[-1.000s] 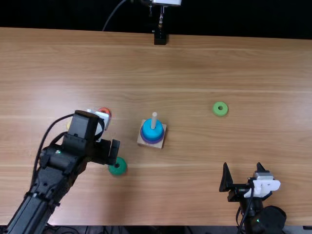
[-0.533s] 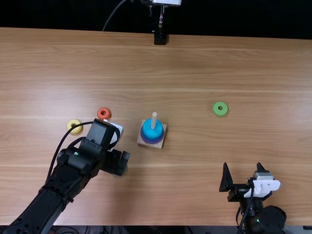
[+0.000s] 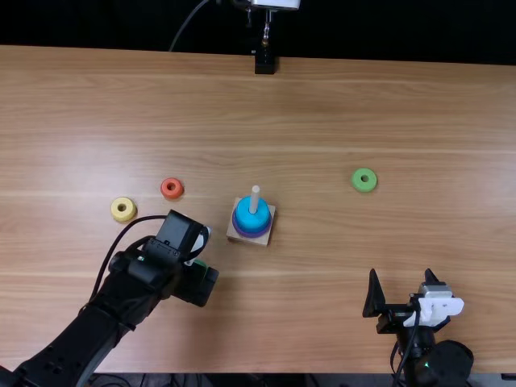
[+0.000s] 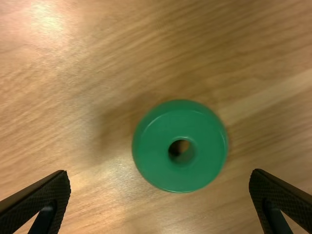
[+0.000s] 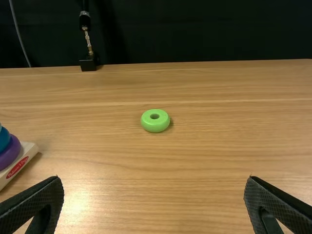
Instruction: Build the Hanoi tower: stack the rings onto the peg from bottom to top in this color order: purple, dark blue, light blue, dark green, light green, yellow, orange.
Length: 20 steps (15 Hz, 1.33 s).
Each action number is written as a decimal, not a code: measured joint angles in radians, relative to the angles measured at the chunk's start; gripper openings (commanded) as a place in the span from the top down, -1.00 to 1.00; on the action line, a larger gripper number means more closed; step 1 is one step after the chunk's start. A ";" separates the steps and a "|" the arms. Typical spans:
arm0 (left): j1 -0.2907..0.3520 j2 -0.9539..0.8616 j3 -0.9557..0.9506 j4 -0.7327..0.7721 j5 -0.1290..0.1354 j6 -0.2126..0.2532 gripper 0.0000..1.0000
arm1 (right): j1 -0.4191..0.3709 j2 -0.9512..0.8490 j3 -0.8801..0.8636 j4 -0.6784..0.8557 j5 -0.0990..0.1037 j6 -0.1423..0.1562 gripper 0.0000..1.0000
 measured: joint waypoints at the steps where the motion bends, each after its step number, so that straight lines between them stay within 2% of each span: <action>1: -0.006 0.006 0.000 0.000 0.000 0.001 -1.00 | 0.000 0.000 0.000 -0.001 0.000 0.000 -1.00; 5: -0.037 0.060 -0.002 0.005 0.000 0.001 -1.00 | 0.000 0.000 0.000 0.000 0.000 0.000 -1.00; 7: -0.051 0.090 -0.006 0.061 0.001 0.000 -1.00 | 0.000 0.000 0.000 -0.001 0.000 0.000 -1.00; 9: -0.051 0.102 -0.006 0.112 0.001 0.000 -1.00 | 0.000 0.000 0.000 -0.001 0.000 0.000 -1.00; 20: -0.051 0.103 -0.031 0.105 0.000 -0.022 -1.00 | 0.000 0.000 0.000 -0.001 0.000 0.000 -1.00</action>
